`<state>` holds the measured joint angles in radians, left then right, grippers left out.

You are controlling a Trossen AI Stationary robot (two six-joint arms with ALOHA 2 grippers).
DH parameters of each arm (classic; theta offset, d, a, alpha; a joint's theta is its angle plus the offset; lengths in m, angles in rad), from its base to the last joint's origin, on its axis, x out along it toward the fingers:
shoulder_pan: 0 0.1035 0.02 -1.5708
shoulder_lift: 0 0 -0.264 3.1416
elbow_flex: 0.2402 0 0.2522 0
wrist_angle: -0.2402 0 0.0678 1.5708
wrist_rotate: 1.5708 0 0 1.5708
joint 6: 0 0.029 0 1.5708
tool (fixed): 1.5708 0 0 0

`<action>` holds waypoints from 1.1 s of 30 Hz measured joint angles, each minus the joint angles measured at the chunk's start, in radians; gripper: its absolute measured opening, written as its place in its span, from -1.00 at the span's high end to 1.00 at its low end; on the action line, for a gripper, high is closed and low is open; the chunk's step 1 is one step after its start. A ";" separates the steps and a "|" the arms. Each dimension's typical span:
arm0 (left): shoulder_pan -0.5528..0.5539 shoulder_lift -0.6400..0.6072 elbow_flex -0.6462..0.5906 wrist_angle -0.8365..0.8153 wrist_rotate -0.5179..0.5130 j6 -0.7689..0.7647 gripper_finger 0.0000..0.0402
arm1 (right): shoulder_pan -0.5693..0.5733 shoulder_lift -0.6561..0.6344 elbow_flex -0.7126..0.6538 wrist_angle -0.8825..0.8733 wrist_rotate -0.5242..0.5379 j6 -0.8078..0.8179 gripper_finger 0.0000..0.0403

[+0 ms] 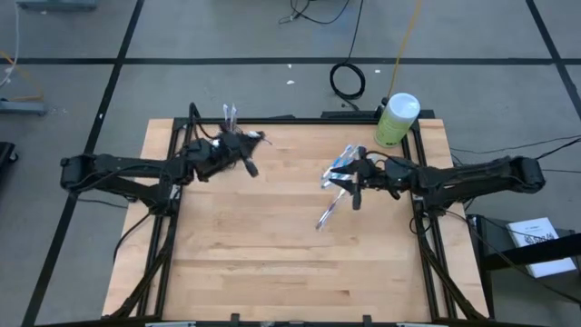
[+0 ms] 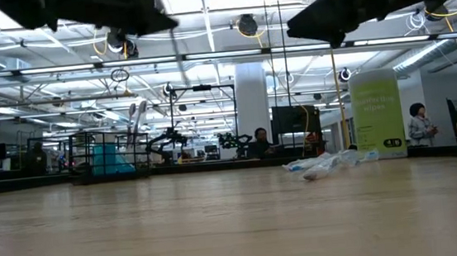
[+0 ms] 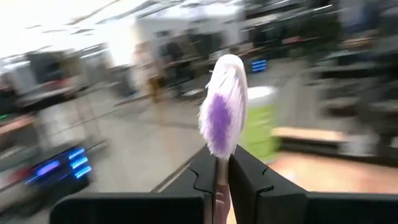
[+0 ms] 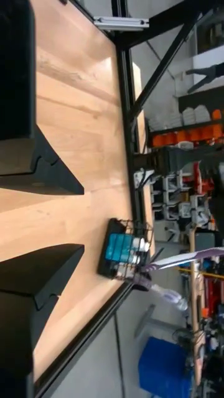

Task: Pick & Place toothbrushing station
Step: Put the purple toothbrush into the right compartment of the wire organizer

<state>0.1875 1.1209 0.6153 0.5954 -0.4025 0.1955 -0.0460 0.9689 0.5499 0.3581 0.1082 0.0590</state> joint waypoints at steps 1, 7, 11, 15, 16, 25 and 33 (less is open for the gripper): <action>0.022 -0.013 -0.021 0.000 -0.044 -0.009 0.87 | 0.000 -0.025 0.000 -0.032 0.002 0.008 0.34; 0.164 -0.069 -0.120 -0.003 -0.130 -0.087 0.87 | 0.001 -0.129 0.000 -0.182 0.092 0.035 0.34; 0.244 -0.070 -0.147 -0.008 -0.130 -0.130 0.92 | 0.002 -0.141 0.000 -0.200 0.104 0.037 0.34; 0.299 -0.070 -0.147 -0.040 -0.136 -0.163 0.88 | 0.002 -0.137 -0.001 -0.206 0.104 0.038 0.34; 0.310 -0.069 -0.147 -0.058 -0.147 -0.176 0.86 | 0.002 -0.136 -0.001 -0.207 0.104 0.038 0.34; 0.351 -0.069 -0.147 -0.154 -0.141 -0.236 0.91 | 0.002 -0.137 -0.001 -0.207 0.105 0.029 0.34; 0.370 -0.066 -0.147 -0.215 -0.146 -0.293 0.84 | 0.002 -0.137 -0.001 -0.206 0.105 0.027 0.34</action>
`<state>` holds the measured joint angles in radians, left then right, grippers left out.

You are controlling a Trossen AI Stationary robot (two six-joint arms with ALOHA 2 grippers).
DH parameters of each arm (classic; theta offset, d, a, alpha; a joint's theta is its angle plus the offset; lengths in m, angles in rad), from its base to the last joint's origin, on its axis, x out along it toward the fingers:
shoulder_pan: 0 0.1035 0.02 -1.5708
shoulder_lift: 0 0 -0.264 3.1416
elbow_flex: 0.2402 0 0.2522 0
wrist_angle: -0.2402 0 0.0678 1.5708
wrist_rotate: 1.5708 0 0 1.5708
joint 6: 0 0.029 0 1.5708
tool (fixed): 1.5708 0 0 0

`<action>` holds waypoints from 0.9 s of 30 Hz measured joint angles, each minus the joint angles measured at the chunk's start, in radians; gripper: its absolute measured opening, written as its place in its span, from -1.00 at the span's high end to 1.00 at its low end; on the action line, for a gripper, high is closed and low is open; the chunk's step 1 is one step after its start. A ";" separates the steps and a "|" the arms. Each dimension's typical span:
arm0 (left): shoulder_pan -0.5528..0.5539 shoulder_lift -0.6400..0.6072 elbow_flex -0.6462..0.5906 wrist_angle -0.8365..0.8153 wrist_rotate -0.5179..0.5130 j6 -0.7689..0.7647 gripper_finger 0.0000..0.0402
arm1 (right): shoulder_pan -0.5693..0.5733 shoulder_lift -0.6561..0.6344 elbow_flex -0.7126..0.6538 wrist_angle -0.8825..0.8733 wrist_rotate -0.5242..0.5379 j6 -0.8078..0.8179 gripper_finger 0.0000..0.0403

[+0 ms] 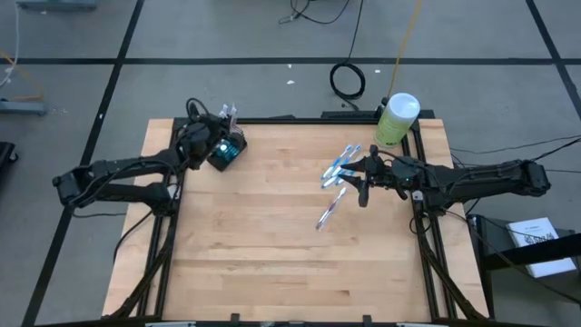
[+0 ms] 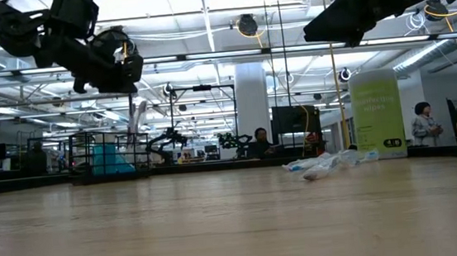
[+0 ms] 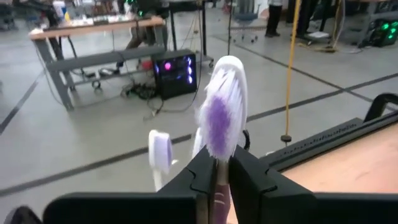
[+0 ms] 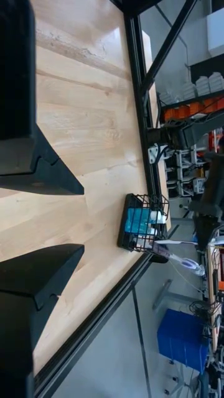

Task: Pick & Place toothbrushing station
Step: Put the purple toothbrush into the right compartment of the wire organizer

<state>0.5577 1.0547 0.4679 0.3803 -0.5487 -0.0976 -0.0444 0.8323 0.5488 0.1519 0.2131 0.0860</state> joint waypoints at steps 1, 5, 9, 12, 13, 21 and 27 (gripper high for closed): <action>0.004 0.004 0.000 -0.009 0.006 -0.013 0.86 | 0.000 0.000 0.000 0.000 0.000 0.000 0.34; 0.019 0.022 0.000 -0.026 0.064 -0.048 0.91 | 0.000 0.000 0.000 0.001 0.000 0.005 0.34; 0.026 0.055 0.000 -0.026 0.080 -0.082 0.90 | 0.000 0.000 0.000 0.001 0.000 0.006 0.34; 0.034 0.092 0.000 -0.020 0.079 -0.102 0.81 | 0.000 0.000 0.000 0.001 0.000 0.006 0.34; 0.036 0.106 0.000 -0.020 0.079 -0.108 0.79 | 0.000 0.000 0.000 0.001 0.000 0.007 0.34; 0.044 0.193 0.000 -0.003 0.080 -0.120 0.91 | 0.000 0.000 0.000 0.001 0.000 0.007 0.34; 0.044 0.199 0.000 -0.001 0.063 -0.143 0.73 | 0.000 0.000 0.000 0.001 0.000 0.007 0.34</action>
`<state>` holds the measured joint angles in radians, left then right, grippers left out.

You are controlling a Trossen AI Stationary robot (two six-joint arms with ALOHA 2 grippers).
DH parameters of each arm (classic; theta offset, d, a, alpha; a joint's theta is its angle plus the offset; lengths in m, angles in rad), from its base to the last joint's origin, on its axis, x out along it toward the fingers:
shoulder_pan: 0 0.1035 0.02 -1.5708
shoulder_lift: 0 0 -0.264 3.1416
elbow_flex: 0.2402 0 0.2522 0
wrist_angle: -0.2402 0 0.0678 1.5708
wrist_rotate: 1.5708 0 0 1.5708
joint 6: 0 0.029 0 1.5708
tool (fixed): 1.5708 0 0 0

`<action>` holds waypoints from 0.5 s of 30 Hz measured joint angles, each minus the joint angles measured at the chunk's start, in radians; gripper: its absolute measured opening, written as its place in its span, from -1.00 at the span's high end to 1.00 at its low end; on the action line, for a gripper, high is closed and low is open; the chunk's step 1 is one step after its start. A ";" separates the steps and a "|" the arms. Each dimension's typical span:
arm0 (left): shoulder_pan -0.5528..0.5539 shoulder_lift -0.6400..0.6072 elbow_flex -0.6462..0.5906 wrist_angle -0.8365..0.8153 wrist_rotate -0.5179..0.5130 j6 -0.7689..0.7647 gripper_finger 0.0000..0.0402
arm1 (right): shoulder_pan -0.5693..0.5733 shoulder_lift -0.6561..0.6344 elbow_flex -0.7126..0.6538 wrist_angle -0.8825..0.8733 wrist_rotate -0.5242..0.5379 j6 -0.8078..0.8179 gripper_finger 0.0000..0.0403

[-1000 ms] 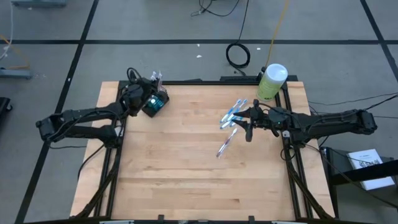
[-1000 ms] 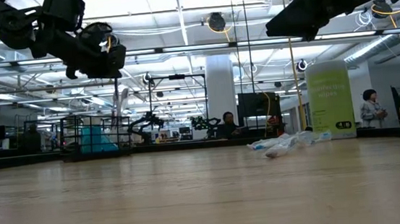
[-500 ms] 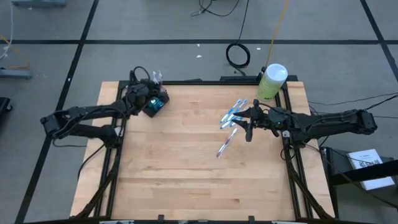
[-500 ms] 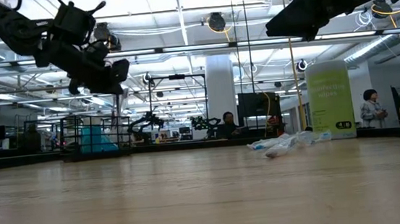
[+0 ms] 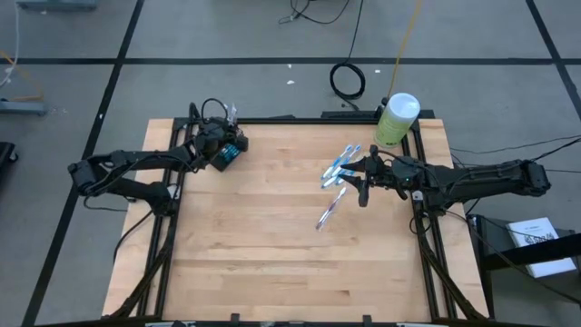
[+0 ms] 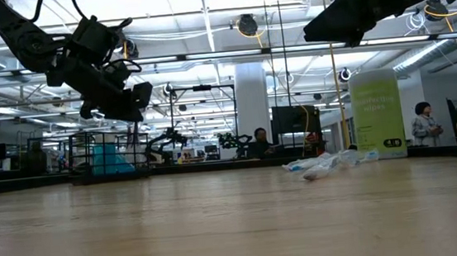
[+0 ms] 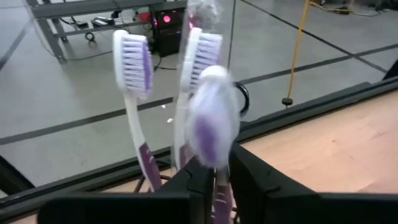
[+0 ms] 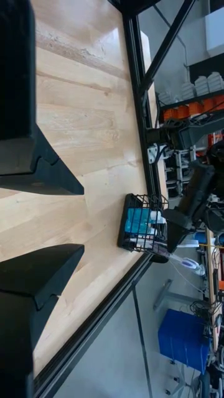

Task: Pick & Place toothbrushing station
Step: Put the purple toothbrush into the right compartment of the wire organizer

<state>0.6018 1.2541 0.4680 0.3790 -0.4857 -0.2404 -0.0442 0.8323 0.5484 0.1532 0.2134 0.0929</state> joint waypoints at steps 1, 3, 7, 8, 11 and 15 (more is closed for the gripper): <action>0.000 0.000 0.000 0.000 -0.008 0.000 0.69 | 0.000 0.000 0.000 0.000 0.000 0.000 0.34; 0.000 0.000 0.000 -0.001 -0.013 0.000 0.65 | 0.000 0.000 0.000 0.000 0.000 0.000 0.34; 0.000 0.000 0.000 -0.002 -0.020 -0.001 0.64 | 0.000 0.000 0.000 0.000 0.000 0.000 0.34; 0.000 0.000 0.000 -0.002 -0.031 -0.003 0.63 | 0.000 0.000 0.000 0.000 0.000 0.000 0.34; 0.000 0.000 0.000 -0.003 -0.053 -0.026 0.63 | 0.000 0.000 0.000 0.000 0.000 0.001 0.34; 0.000 0.000 0.000 -0.003 -0.057 -0.023 0.57 | 0.000 0.000 0.000 0.000 0.000 0.001 0.34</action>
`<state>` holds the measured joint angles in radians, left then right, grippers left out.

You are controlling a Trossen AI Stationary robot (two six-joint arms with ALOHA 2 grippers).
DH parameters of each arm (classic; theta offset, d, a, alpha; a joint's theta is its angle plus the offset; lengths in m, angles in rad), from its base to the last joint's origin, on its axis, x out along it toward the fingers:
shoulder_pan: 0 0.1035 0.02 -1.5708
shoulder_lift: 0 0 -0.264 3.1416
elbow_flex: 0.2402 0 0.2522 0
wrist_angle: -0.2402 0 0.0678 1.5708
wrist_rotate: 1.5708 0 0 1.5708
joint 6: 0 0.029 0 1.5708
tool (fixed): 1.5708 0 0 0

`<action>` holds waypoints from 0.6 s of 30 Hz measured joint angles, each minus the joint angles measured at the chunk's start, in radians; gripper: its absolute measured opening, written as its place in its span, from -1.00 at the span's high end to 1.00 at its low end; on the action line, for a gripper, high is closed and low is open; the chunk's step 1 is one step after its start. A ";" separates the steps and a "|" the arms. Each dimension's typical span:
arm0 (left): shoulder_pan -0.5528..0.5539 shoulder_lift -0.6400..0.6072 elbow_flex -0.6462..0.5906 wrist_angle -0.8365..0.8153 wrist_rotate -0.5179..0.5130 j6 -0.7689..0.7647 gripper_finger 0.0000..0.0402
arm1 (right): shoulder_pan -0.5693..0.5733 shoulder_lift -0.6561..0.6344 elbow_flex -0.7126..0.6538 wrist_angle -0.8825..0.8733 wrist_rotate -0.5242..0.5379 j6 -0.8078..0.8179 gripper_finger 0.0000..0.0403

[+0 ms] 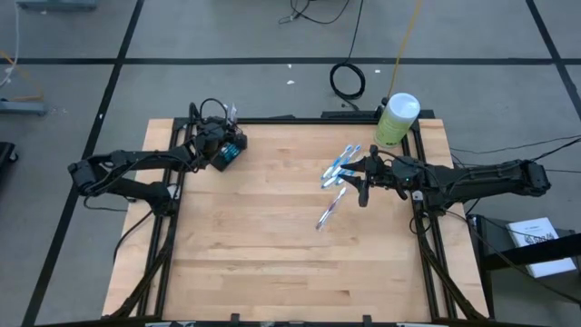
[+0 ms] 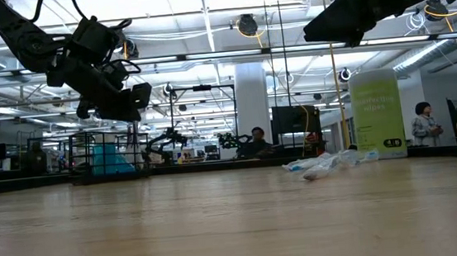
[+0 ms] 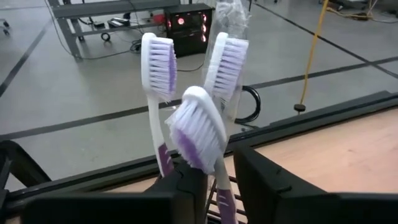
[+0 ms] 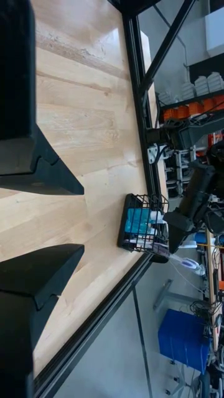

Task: Pick & Place toothbrushing station
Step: Put the purple toothbrush into the right compartment of the wire organizer

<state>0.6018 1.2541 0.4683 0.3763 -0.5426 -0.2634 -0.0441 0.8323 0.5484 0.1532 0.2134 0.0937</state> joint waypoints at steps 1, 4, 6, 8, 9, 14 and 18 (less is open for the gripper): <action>0.000 0.000 0.000 0.000 0.000 0.002 0.53 | 0.000 0.000 0.000 0.000 0.000 0.000 0.34; 0.000 -0.009 0.000 0.001 -0.009 0.003 0.38 | 0.000 0.000 0.000 0.000 0.000 0.000 0.34; 0.000 -0.024 0.000 0.004 -0.018 0.004 0.25 | 0.000 0.000 0.000 0.000 0.000 0.000 0.34; 0.000 -0.045 0.000 0.012 -0.036 0.017 0.12 | 0.000 0.000 0.000 0.000 0.000 0.000 0.34; 0.000 -0.059 0.000 0.017 -0.041 0.034 0.06 | 0.000 0.000 0.000 0.000 0.000 0.000 0.34; -0.001 -0.128 0.001 0.018 -0.035 0.101 -0.17 | 0.000 0.000 -0.001 0.000 0.000 0.000 0.34; -0.002 -0.145 0.001 0.014 -0.035 0.100 -0.27 | 0.000 0.000 -0.001 0.000 0.000 0.000 0.34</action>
<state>0.6003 1.1096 0.4694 0.3901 -0.5773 -0.1631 -0.0441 0.8323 0.5476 0.1532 0.2133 0.0937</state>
